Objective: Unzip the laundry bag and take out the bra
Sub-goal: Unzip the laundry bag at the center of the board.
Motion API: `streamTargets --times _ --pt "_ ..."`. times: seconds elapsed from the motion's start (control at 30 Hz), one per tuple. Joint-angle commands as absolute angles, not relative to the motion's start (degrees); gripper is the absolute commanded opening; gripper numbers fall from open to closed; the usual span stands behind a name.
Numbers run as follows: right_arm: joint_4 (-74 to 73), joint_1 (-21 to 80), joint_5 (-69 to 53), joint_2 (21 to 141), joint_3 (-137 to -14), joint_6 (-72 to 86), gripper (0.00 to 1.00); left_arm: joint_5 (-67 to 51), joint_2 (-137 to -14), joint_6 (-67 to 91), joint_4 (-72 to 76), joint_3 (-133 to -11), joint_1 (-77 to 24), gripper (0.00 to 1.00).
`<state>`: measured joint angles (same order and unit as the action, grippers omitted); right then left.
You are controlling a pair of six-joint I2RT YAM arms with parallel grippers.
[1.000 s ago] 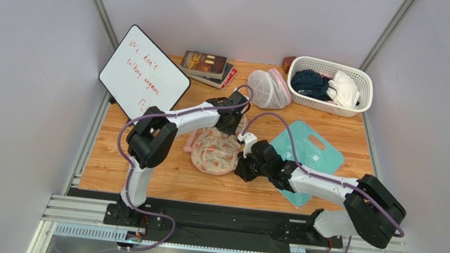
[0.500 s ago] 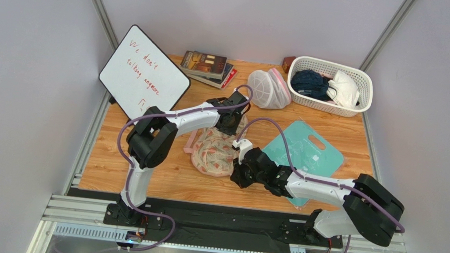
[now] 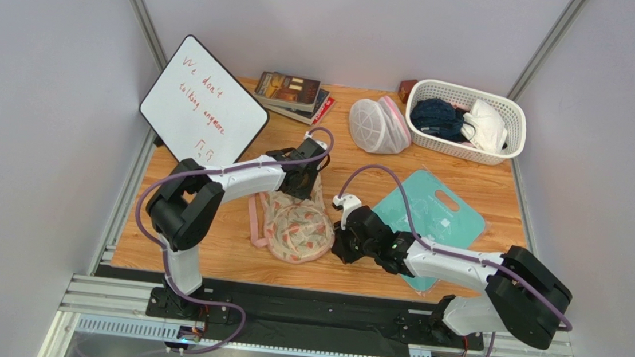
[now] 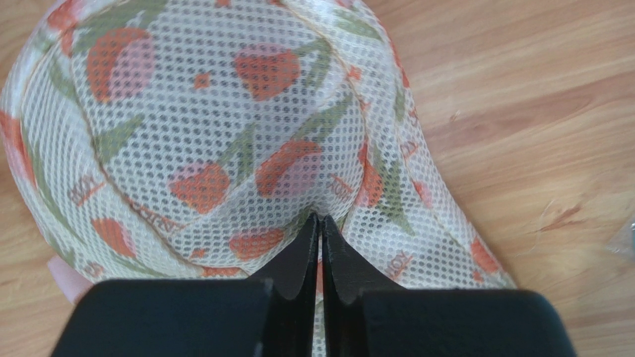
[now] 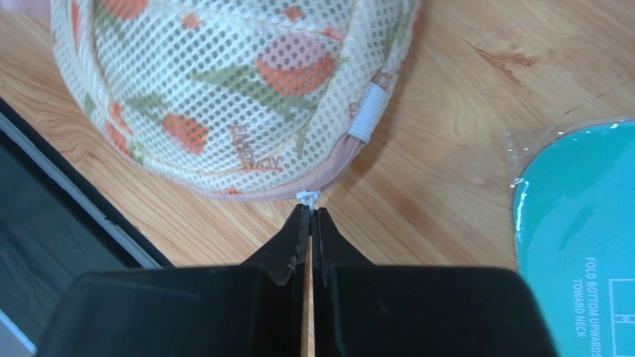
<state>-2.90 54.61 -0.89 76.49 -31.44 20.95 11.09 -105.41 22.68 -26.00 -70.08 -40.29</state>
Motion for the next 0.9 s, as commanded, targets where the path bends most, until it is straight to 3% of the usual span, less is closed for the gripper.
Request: streamTargets --times 0.0,0.1,0.13,0.23,0.47,0.67,0.87 --pt "-2.4 52.1 -0.1 76.0 -33.0 19.6 0.00 11.7 -100.9 22.8 -27.1 -65.7 -40.1 0.16" --pt "-2.7 50.4 -0.1 76.3 -33.0 18.5 0.00 9.1 -97.9 22.6 -27.1 -65.1 -40.2 0.39" --pt "-2.8 49.8 -0.1 76.3 -33.0 18.3 0.00 8.6 -97.1 22.3 -27.2 -65.1 -40.3 0.57" --pt "-2.8 48.0 -0.4 76.1 -33.0 17.0 0.00 7.0 -93.6 21.3 -27.2 -65.2 -41.1 0.78" --pt "-2.8 42.9 -4.5 75.3 -33.7 14.5 0.00 -6.8 -86.7 16.2 -20.6 -60.3 -41.7 0.86" --pt "-2.6 41.9 -6.5 76.0 -34.6 13.1 0.00 -15.4 -89.4 13.4 -15.9 -58.4 -42.1 0.92" --pt "-2.8 41.7 -7.3 75.9 -34.8 12.9 0.00 -9.8 -95.6 13.7 -18.7 -62.4 -43.1 0.93"
